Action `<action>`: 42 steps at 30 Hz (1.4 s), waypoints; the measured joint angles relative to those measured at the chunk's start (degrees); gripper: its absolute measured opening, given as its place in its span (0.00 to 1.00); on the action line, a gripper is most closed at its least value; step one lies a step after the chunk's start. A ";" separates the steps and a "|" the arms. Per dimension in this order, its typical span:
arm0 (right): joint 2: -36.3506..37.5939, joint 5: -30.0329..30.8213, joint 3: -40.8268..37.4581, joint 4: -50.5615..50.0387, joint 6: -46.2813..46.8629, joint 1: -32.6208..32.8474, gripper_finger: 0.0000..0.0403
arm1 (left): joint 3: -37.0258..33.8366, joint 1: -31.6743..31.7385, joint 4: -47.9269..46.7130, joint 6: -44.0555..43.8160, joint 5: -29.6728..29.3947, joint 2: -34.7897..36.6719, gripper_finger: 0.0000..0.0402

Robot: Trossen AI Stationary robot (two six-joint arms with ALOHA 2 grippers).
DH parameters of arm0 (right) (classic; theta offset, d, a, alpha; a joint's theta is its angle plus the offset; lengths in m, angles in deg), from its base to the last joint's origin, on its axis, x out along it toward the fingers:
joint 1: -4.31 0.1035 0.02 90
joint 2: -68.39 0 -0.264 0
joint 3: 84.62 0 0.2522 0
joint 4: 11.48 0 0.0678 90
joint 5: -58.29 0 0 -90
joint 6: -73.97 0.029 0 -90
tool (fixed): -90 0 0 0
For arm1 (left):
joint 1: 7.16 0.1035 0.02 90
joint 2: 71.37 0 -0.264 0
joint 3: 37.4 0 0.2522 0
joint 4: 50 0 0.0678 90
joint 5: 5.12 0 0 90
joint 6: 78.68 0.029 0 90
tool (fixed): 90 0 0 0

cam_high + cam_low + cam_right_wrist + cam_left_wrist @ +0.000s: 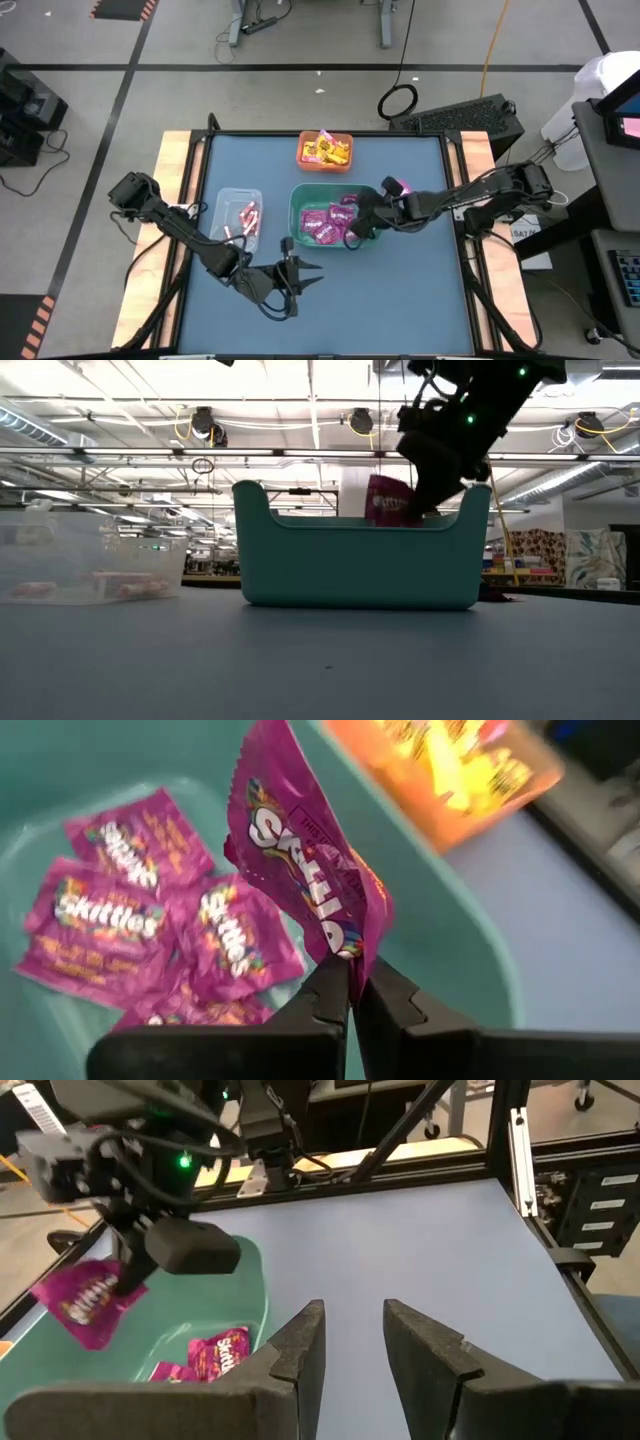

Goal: Sort candy
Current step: Put the purple candy into the green bin

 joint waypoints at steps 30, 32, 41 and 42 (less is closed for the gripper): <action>0.00 -10.55 -3.05 5.00 0.64 -0.01 0.10 | 0.00 0.02 0.04 -1.49 1.86 0.00 0.28; 0.00 -10.51 -3.05 5.03 -0.13 0.46 0.15 | 0.00 -0.01 0.04 -1.49 1.85 0.00 0.28; 6.56 -8.74 -1.14 5.49 -4.82 6.07 0.35 | 0.00 -0.01 0.02 -1.49 1.84 0.00 0.28; 7.95 -7.24 -0.89 5.21 -4.82 7.08 0.36 | 0.00 0.01 0.00 -1.49 1.84 0.00 0.28</action>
